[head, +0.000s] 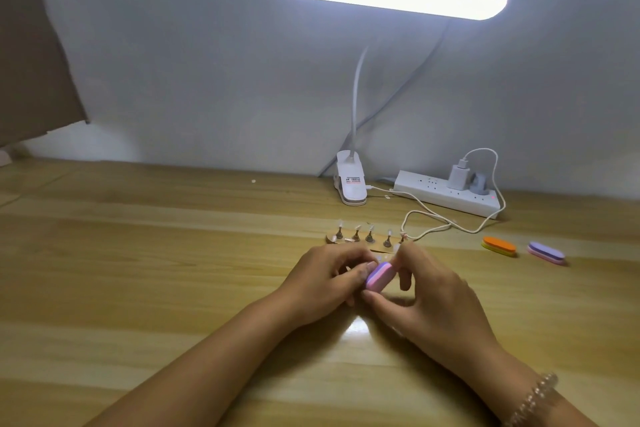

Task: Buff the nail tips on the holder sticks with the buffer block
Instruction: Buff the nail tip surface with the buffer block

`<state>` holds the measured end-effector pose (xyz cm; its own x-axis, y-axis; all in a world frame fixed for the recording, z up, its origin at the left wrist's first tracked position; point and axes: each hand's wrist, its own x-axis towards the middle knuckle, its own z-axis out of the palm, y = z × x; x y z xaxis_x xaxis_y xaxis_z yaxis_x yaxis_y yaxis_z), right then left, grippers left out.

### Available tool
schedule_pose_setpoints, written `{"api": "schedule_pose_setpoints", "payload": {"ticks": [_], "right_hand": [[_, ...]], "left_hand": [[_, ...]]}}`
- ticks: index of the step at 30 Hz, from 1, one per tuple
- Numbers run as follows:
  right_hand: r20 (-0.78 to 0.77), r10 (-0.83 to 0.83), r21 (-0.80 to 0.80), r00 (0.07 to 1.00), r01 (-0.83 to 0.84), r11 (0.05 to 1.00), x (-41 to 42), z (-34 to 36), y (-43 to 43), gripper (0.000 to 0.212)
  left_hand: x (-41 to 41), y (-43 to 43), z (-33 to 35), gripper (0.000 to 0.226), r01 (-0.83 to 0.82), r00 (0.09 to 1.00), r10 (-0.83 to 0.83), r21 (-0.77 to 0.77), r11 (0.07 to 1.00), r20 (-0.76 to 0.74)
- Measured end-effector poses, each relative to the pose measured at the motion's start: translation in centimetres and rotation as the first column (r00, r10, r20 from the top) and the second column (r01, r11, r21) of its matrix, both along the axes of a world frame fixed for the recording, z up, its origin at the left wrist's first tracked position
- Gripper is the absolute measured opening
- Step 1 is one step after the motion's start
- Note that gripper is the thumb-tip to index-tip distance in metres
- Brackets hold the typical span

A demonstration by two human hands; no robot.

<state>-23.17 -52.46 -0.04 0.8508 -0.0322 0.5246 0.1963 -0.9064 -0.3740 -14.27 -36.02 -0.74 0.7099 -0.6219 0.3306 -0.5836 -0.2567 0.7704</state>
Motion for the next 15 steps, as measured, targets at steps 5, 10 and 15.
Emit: {"api": "schedule_pose_setpoints", "payload": {"ticks": [5, 10, 15], "right_hand": [[0.053, -0.102, 0.339, 0.993, 0.078, 0.937, 1.2, 0.3, -1.6, 0.032], [0.082, -0.012, 0.257, 0.997, -0.009, 0.966, 0.7, 0.2, -1.0, 0.033], [0.061, 0.067, 0.047, 0.996, -0.07, 0.996, 0.3, 0.0, -0.1, 0.035]], "left_hand": [[-0.3, -0.1, 0.1, 0.015, 0.003, 0.997, -0.009, -0.075, 0.997, -0.082], [-0.4, -0.3, -0.1, 0.011, -0.032, 0.996, 0.026, -0.066, 0.997, -0.083], [-0.2, -0.1, 0.0, 0.011, -0.031, 0.999, 0.031, 0.0, 1.0, 0.022]]}}
